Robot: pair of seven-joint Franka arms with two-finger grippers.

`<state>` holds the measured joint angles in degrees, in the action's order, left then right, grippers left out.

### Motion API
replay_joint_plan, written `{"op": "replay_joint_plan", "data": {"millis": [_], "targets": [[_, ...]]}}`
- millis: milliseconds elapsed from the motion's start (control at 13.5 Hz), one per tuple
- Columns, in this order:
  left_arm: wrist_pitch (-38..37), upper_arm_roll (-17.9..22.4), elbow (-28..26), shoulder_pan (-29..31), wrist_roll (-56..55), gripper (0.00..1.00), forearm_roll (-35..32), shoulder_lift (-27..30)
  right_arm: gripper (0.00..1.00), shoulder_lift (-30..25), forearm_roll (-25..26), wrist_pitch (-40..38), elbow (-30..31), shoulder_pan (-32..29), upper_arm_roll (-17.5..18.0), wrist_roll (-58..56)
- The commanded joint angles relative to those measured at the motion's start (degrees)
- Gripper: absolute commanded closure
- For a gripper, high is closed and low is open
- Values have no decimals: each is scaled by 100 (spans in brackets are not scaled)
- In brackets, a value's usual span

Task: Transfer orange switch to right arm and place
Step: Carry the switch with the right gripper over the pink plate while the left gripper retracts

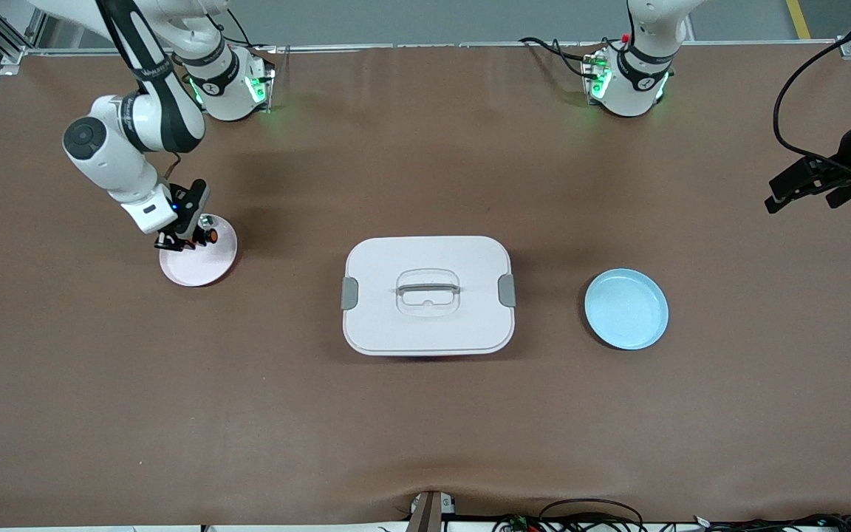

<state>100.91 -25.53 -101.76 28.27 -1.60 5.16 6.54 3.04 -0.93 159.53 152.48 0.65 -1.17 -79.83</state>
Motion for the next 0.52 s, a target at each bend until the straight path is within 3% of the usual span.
{"op": "replay_joint_plan", "data": {"millis": [0,148,445], "targets": [[183,361,-116,-415,142,0,-50,137,100,354,84,438,10,-162,82,-77],[210,1677,-125,-1705,142,0,-76,128,100,530,84,597,10,-179,82,-94],[236,2673,-64,-2842,142,0,-303,58,100,671,84,676,-8,-250,73,-138]]}}
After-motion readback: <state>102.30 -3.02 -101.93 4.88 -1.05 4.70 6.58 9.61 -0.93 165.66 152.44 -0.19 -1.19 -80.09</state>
